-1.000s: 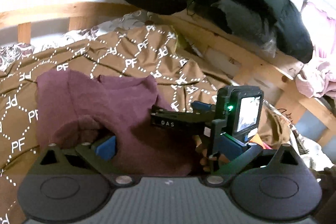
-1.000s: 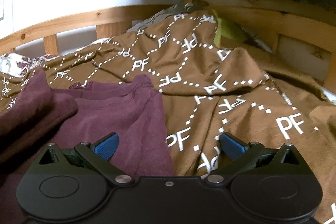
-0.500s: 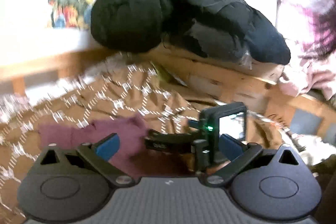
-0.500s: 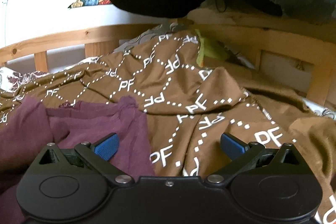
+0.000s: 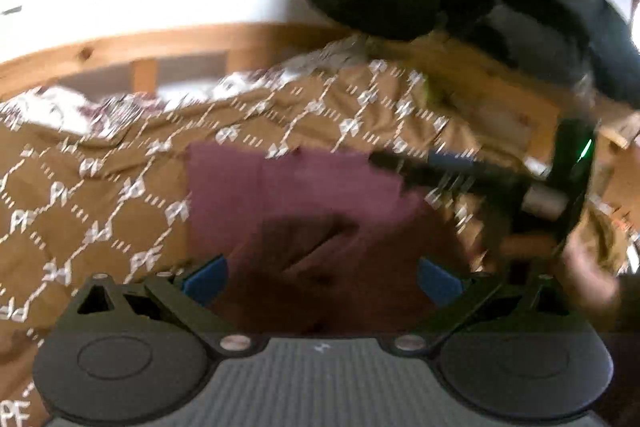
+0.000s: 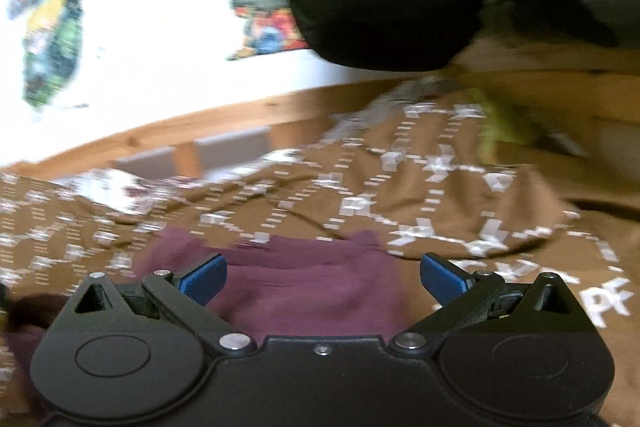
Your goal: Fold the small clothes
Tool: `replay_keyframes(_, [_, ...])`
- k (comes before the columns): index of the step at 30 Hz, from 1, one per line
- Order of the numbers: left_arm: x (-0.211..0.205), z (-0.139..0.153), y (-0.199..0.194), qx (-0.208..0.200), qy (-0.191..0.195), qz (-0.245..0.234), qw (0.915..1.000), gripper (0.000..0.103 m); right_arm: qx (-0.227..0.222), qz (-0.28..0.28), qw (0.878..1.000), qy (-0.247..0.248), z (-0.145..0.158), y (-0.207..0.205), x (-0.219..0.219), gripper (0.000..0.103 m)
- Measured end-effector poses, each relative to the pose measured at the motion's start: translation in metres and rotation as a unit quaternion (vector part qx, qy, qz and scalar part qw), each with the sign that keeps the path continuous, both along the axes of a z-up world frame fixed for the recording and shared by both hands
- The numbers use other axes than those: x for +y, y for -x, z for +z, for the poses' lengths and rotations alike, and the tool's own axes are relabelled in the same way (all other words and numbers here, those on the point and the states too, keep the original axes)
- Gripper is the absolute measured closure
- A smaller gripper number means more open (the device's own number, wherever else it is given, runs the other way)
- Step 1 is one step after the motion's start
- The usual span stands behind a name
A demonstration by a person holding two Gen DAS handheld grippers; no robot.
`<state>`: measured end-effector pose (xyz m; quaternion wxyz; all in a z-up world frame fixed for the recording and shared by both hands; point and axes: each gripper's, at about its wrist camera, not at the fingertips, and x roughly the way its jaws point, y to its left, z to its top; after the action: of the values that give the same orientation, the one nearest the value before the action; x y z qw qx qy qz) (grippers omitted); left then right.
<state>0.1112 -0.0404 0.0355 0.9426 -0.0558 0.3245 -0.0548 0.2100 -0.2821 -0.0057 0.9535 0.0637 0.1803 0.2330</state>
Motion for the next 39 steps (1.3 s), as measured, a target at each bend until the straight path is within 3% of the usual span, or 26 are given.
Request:
replay_keyframes(3, [0.001,-0.011,-0.001,0.024,-0.039,0.004,0.9989,0.001,0.028,0.086,0.996,-0.018,0.01,-0.011,0.013,0.001])
replay_keyframes(7, [-0.002,-0.017,-0.001,0.03,-0.065,0.004,0.9974,0.001,0.116,0.186,0.976,-0.011,0.004,-0.035,0.038,0.001])
replay_keyframes(9, [-0.003,-0.018,-0.003,0.035,-0.065,0.01,0.9972,0.001,0.157,0.187,0.97,-0.003,-0.003,-0.043,0.047,0.001])
replay_keyframes(14, [-0.003,-0.021,-0.01,0.042,-0.057,0.03,0.997,0.001,0.235,0.184,0.952,-0.069,-0.023,-0.055,0.05,0.001])
replay_keyframes(20, [-0.004,-0.025,-0.015,0.051,-0.045,0.043,0.9967,0.001,0.257,0.197,0.938,-0.127,-0.036,-0.065,0.055,0.001])
replay_keyframes(25, [-0.009,-0.028,-0.017,0.056,-0.057,0.038,0.9961,0.001,0.266,0.179,0.936,-0.144,-0.043,-0.076,0.057,0.002])
replay_keyframes(27, [-0.012,-0.029,-0.016,0.052,-0.066,0.036,0.9958,0.001,0.258,0.171,0.941,-0.139,-0.046,-0.074,0.058,0.009])
replay_keyframes(33, [-0.019,-0.028,-0.016,0.043,-0.094,0.031,0.9942,0.019,0.239,0.146,0.949,-0.144,-0.055,-0.063,0.056,0.032])
replay_keyframes(36, [-0.017,-0.027,-0.014,0.038,-0.09,0.031,0.9948,0.031,0.248,0.13,0.946,-0.161,-0.059,-0.066,0.051,0.049])
replay_keyframes(39, [-0.015,-0.028,-0.015,0.044,-0.076,0.035,0.9955,0.051,0.256,0.116,0.945,-0.167,-0.061,-0.068,0.046,0.07])
